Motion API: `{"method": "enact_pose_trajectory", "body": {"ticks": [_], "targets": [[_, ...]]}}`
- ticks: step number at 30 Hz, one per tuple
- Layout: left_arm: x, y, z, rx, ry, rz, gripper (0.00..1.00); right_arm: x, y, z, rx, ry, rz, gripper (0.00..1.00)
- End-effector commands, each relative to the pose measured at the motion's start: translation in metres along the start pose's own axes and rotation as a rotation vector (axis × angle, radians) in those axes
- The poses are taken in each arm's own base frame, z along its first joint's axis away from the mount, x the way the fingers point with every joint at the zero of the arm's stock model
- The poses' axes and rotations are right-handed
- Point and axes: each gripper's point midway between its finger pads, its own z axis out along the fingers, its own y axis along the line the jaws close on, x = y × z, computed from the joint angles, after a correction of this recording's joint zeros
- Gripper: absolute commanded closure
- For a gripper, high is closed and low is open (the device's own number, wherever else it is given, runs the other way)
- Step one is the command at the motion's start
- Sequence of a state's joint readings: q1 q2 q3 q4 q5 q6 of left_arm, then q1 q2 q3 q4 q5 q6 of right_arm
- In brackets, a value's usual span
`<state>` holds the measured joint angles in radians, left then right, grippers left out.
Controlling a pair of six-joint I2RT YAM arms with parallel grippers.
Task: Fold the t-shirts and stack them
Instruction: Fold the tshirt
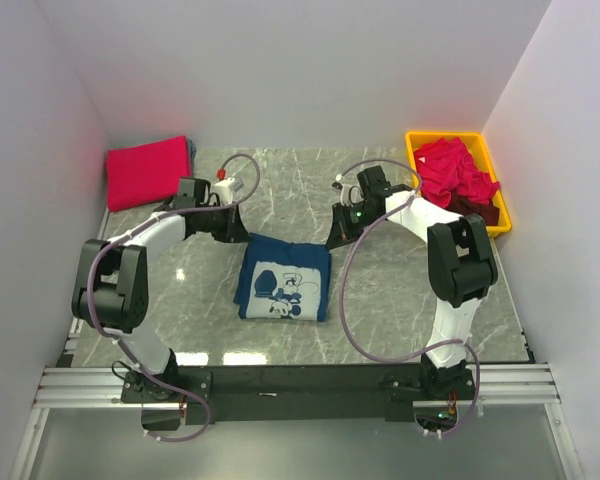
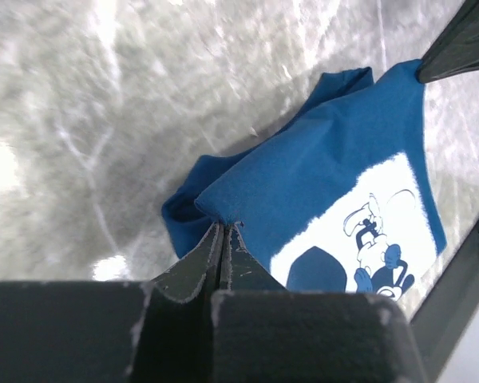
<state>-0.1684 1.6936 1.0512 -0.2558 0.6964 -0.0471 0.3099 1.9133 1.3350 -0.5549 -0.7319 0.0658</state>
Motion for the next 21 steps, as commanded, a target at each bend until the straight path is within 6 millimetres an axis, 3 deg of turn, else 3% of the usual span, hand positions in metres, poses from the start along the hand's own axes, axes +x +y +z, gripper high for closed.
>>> {"method": "enact_pose_trajectory", "body": {"ticks": [1, 8, 14, 21], "targets": [[-0.017, 0.009, -0.011, -0.078, -0.069, 0.034, 0.99, -0.020, -0.005, -0.014, 0.089, -0.094, -0.062, 1.00], [-0.003, 0.040, 0.009, -0.125, -0.020, 0.008, 0.99, -0.028, -0.037, -0.003, 0.211, -0.119, -0.044, 1.00], [-0.009, 0.061, 0.026, -0.146, -0.023, 0.002, 0.99, -0.037, -0.058, 0.003, 0.291, -0.147, -0.052, 1.00], [-0.023, 0.068, 0.020, -0.170, -0.073, -0.003, 0.99, -0.073, -0.042, 0.008, 0.209, -0.188, -0.078, 1.00]]}}
